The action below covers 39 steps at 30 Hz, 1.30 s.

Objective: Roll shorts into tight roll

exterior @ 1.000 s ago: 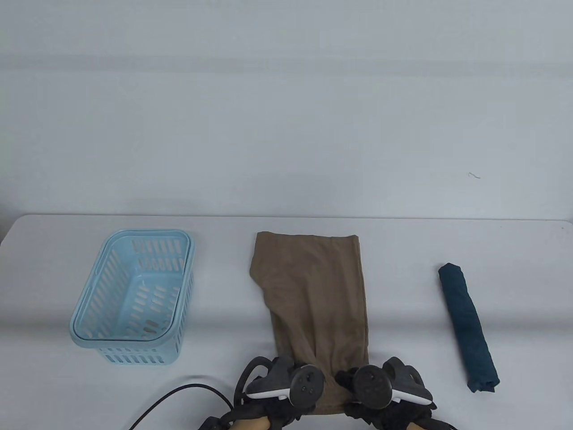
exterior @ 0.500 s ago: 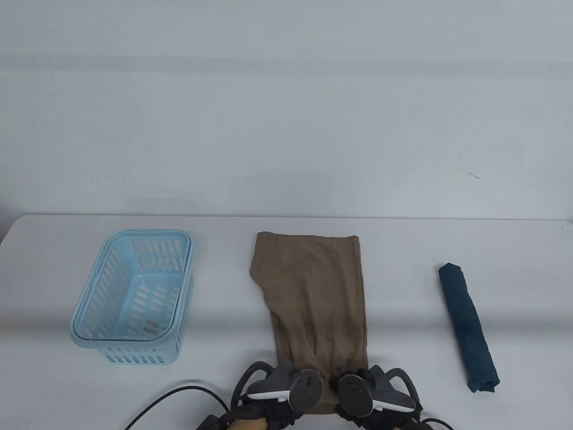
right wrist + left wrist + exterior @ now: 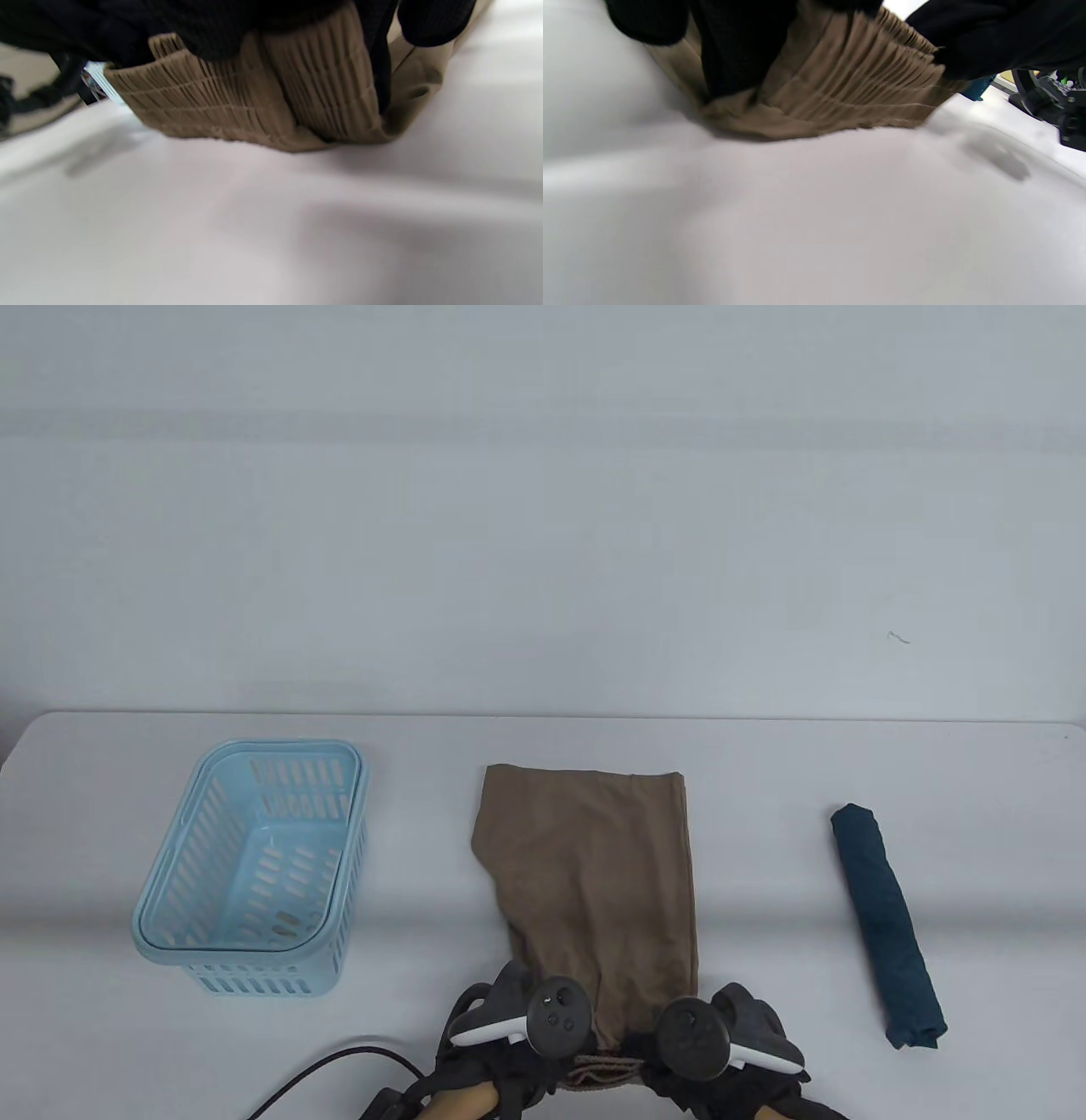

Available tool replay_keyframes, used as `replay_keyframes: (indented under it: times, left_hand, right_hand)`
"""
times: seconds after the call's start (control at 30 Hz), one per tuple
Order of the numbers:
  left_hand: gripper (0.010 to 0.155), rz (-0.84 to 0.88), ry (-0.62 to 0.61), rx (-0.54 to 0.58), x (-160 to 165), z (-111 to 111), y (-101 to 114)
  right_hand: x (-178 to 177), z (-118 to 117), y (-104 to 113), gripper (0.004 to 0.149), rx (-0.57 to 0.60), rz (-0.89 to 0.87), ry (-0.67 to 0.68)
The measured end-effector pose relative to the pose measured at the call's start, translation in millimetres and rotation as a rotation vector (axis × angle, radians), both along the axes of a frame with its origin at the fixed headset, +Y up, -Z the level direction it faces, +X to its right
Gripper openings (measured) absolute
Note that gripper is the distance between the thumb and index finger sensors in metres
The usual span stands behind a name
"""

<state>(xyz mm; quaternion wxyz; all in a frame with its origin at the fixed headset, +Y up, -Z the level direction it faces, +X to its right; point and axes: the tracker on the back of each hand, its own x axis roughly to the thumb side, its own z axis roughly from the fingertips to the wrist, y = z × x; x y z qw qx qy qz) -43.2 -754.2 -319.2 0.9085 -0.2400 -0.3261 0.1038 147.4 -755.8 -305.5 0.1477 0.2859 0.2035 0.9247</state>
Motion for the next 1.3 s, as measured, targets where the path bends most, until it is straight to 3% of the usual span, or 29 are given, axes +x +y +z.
replay_keyframes:
  times: [0.1, 0.17, 0.27, 0.4, 0.57, 0.7, 0.93, 1.07, 1.2, 1.3]
  left_hand:
    - [0.047, 0.010, 0.012, -0.029, 0.6, -0.7, -4.2]
    - [0.049, 0.010, 0.014, 0.018, -0.9, 0.0, -0.8]
    - [0.053, 0.095, -0.020, 0.221, -3.4, 9.2, 21.6]
    - [0.042, 0.136, -0.184, 0.278, 5.1, 23.1, 37.5]
    - [0.046, -0.101, -0.217, 0.378, 8.4, 24.0, 19.4]
    - [0.052, -0.126, -0.182, 0.311, 9.1, 20.3, 5.0]
    - [0.063, -0.215, -0.126, 0.308, 14.7, 20.3, -8.5]
    - [0.070, -0.263, -0.139, 0.362, 20.7, 25.3, -12.7]
    - [0.069, -0.294, -0.155, 0.412, 25.9, 27.2, -13.5]
    - [0.064, -0.276, -0.148, 0.401, 25.5, 25.9, -9.5]
  right_hand:
    - [4.3, -4.1, -4.3, 0.049, -0.049, -0.046, -0.048]
    - [4.2, -5.0, -5.3, 0.049, -0.024, -0.035, -0.072]
    - [2.1, -5.3, -5.3, 0.049, 0.051, 0.007, -0.109]
    - [-0.1, -6.7, -6.5, 0.049, 0.144, 0.037, -0.157]
    - [-1.9, -3.7, -9.9, 0.049, 0.248, 0.063, -0.187]
    - [-4.4, -3.0, -13.2, 0.048, 0.313, 0.117, -0.185]
    - [-4.6, -0.5, -14.7, 0.043, 0.390, 0.114, -0.166]
    - [-2.6, -1.7, -14.0, 0.043, 0.341, 0.125, -0.124]
    - [-2.8, -0.3, -13.7, 0.072, 0.128, 0.138, -0.115]
    - [-8.8, 5.1, -13.7, 0.070, 0.232, 0.270, -0.059]
